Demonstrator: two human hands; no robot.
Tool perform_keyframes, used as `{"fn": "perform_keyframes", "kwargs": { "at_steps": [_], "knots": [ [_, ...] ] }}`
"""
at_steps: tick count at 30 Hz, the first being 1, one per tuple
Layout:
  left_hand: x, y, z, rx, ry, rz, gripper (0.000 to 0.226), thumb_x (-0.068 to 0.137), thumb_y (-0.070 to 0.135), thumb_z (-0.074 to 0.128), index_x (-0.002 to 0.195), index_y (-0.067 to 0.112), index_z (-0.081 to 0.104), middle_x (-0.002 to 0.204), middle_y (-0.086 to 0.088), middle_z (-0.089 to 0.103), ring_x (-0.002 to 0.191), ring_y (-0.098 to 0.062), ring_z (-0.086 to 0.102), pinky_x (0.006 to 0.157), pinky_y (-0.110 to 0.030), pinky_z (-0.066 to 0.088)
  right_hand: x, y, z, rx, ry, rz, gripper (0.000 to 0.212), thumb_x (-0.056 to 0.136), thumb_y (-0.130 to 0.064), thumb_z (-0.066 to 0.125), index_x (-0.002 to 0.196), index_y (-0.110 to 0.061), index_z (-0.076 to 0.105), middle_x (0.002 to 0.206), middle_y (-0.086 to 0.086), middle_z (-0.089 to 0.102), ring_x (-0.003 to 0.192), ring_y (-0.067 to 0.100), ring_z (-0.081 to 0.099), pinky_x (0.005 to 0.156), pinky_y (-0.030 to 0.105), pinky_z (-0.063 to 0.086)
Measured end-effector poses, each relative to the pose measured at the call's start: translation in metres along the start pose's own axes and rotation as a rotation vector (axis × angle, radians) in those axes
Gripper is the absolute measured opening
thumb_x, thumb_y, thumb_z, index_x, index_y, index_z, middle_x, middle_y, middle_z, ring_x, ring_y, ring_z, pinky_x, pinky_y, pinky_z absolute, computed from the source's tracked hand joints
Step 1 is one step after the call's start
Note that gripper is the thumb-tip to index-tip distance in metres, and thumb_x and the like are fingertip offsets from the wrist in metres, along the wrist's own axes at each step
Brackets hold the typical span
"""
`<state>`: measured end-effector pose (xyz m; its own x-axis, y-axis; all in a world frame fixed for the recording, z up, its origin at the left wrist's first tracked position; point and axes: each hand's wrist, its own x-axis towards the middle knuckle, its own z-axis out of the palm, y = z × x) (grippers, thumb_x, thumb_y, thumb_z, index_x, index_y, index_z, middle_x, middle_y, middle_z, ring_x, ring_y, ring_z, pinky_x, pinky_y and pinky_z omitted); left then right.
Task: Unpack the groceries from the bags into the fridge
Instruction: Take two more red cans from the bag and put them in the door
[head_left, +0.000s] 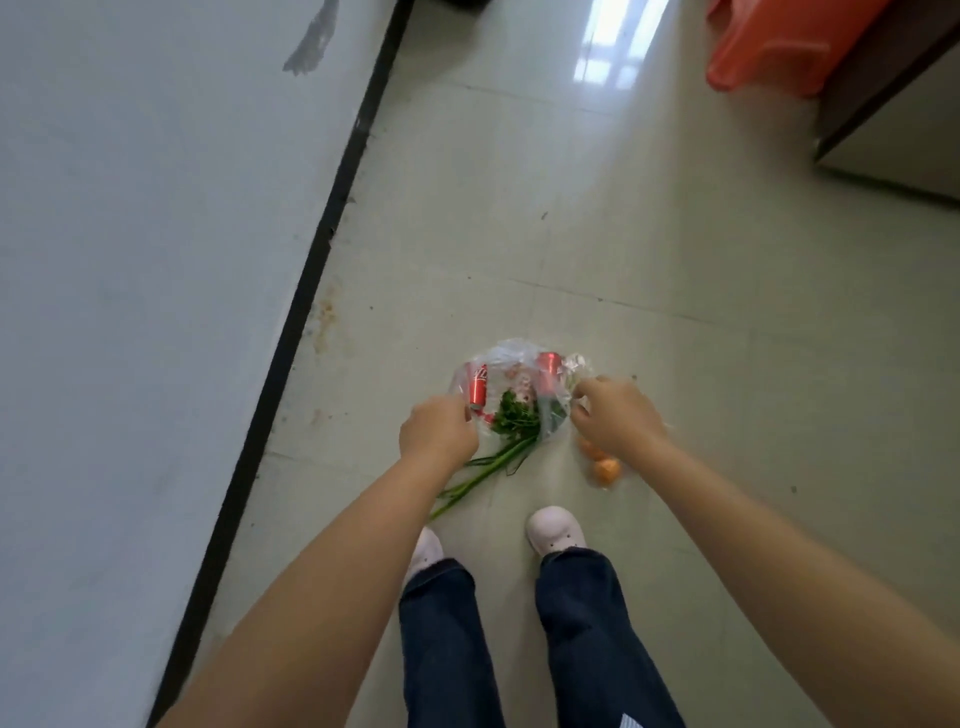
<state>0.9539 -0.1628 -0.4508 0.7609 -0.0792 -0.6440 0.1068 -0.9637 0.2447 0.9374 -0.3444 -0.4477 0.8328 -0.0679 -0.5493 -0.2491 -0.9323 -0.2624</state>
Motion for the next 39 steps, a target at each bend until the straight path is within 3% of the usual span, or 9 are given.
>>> {"fn": "perform_keyframes", "kwargs": {
  "at_steps": [4,8,11,17,20,24,29,34,39],
  "knots": [
    [0.063,-0.027,0.045,0.064,-0.031,0.1,0.037,0.094,0.013,0.041,0.128,0.013,0.055,0.127,-0.01,0.057,0.11,-0.028,0.056,0.084,-0.034,0.048,0.031,0.01,0.063,-0.039,0.052,0.119,0.029,0.092,-0.022,0.04,0.102,-0.005,0.062,0.113,0.017,0.062,0.114,0.033,0.05,0.099,0.038,0.038],
    [0.138,-0.05,0.107,0.149,-0.066,0.171,0.032,0.094,0.011,0.04,0.119,0.008,0.058,0.121,-0.012,0.058,0.11,-0.028,0.056,0.083,-0.033,0.047,0.085,0.03,0.138,-0.072,0.003,0.173,0.027,0.092,-0.021,0.04,0.099,-0.005,0.061,0.109,0.014,0.063,0.107,0.029,0.051,0.086,0.034,0.04],
    [0.199,-0.06,0.162,0.197,-0.048,0.217,0.031,0.094,0.014,0.041,0.119,0.009,0.058,0.121,-0.011,0.058,0.111,-0.028,0.055,0.085,-0.036,0.049,0.145,0.05,0.2,-0.083,0.01,0.157,0.027,0.092,-0.022,0.04,0.102,-0.006,0.06,0.109,0.011,0.063,0.105,0.028,0.052,0.085,0.034,0.041],
    [0.314,-0.074,0.26,0.528,0.037,0.369,0.027,0.094,0.017,0.043,0.114,0.01,0.06,0.121,-0.009,0.06,0.114,-0.029,0.055,0.093,-0.037,0.044,0.261,0.103,0.313,-0.134,0.141,0.018,0.028,0.093,-0.016,0.04,0.107,-0.006,0.061,0.112,0.011,0.065,0.108,0.027,0.054,0.092,0.035,0.041],
    [0.365,-0.082,0.289,0.702,0.118,0.404,0.029,0.093,0.023,0.045,0.115,0.012,0.06,0.124,-0.009,0.059,0.12,-0.03,0.052,0.098,-0.035,0.038,0.312,0.125,0.349,-0.215,0.142,-0.131,0.033,0.094,-0.017,0.04,0.12,-0.015,0.06,0.123,0.004,0.063,0.123,0.023,0.047,0.105,0.035,0.032],
    [0.427,-0.097,0.3,0.78,0.263,0.38,0.033,0.094,0.028,0.042,0.12,0.014,0.058,0.122,-0.006,0.059,0.115,-0.026,0.054,0.093,-0.032,0.039,0.366,0.145,0.369,-0.448,0.102,-0.288,0.035,0.096,-0.025,0.039,0.128,-0.023,0.053,0.137,-0.002,0.053,0.135,0.019,0.036,0.115,0.037,0.021],
    [0.458,-0.102,0.309,0.787,0.286,0.421,0.032,0.097,0.031,0.038,0.122,0.017,0.054,0.123,-0.007,0.059,0.115,-0.026,0.053,0.092,-0.033,0.037,0.393,0.157,0.372,-0.645,0.173,-0.142,0.035,0.095,-0.03,0.038,0.122,-0.02,0.058,0.135,0.0,0.051,0.132,0.021,0.036,0.11,0.041,0.021],
    [0.464,-0.099,0.311,0.725,0.254,0.392,0.041,0.099,0.038,0.026,0.121,0.015,0.052,0.126,-0.008,0.058,0.118,-0.026,0.051,0.094,-0.035,0.036,0.391,0.164,0.361,-0.589,0.267,-0.011,0.033,0.096,-0.022,0.031,0.114,-0.011,0.056,0.119,0.005,0.058,0.119,0.022,0.045,0.108,0.042,0.021],
    [0.478,-0.094,0.317,0.731,0.321,0.474,0.027,0.097,0.026,0.038,0.116,0.019,0.055,0.124,0.002,0.057,0.119,-0.019,0.051,0.092,-0.034,0.036,0.401,0.187,0.353,-0.551,0.257,0.138,0.031,0.094,-0.022,0.037,0.109,-0.013,0.063,0.114,0.005,0.06,0.116,0.022,0.045,0.103,0.039,0.025]
  ]
}}
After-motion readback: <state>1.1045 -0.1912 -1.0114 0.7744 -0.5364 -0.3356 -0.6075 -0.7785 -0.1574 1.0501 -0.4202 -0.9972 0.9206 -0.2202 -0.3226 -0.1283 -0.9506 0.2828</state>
